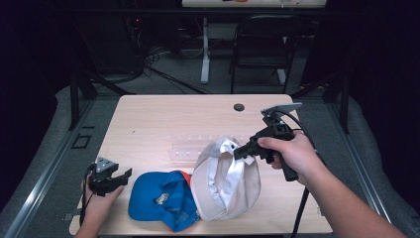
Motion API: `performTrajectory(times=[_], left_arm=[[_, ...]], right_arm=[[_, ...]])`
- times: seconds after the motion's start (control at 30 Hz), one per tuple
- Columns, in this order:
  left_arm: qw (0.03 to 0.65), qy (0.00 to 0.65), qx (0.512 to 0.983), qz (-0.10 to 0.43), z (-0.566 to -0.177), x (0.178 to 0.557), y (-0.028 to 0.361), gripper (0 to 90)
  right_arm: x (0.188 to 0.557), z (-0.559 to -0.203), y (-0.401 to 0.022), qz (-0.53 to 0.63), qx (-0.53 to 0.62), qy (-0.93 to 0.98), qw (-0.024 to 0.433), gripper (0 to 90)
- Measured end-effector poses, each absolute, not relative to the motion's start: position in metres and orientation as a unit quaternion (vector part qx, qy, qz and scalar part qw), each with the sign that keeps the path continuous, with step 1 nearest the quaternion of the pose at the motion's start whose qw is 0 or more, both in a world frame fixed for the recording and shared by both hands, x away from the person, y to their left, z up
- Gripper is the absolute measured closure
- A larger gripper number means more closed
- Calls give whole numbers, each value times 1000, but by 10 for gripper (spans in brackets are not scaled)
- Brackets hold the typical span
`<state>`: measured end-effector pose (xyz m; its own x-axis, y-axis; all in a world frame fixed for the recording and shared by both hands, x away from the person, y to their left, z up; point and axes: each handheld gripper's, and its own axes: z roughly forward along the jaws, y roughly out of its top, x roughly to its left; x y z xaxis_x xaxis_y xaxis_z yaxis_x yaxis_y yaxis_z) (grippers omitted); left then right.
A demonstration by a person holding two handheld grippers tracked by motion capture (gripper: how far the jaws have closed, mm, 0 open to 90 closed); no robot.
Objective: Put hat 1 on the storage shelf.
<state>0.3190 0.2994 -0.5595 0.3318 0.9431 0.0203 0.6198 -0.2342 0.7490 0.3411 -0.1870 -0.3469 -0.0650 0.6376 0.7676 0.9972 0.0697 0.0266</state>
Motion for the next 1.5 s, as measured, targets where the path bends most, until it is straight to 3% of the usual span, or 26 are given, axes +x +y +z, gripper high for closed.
performTrajectory(times=[0.63,1.5], left_arm=[[336,510,752,247,-557,317,292,425],[338,513,749,246,-558,318,295,425]], right_arm=[[344,-338,-215,-454,-595,-572,337,820],[390,-330,-189,-529,-609,-494,325,817]])
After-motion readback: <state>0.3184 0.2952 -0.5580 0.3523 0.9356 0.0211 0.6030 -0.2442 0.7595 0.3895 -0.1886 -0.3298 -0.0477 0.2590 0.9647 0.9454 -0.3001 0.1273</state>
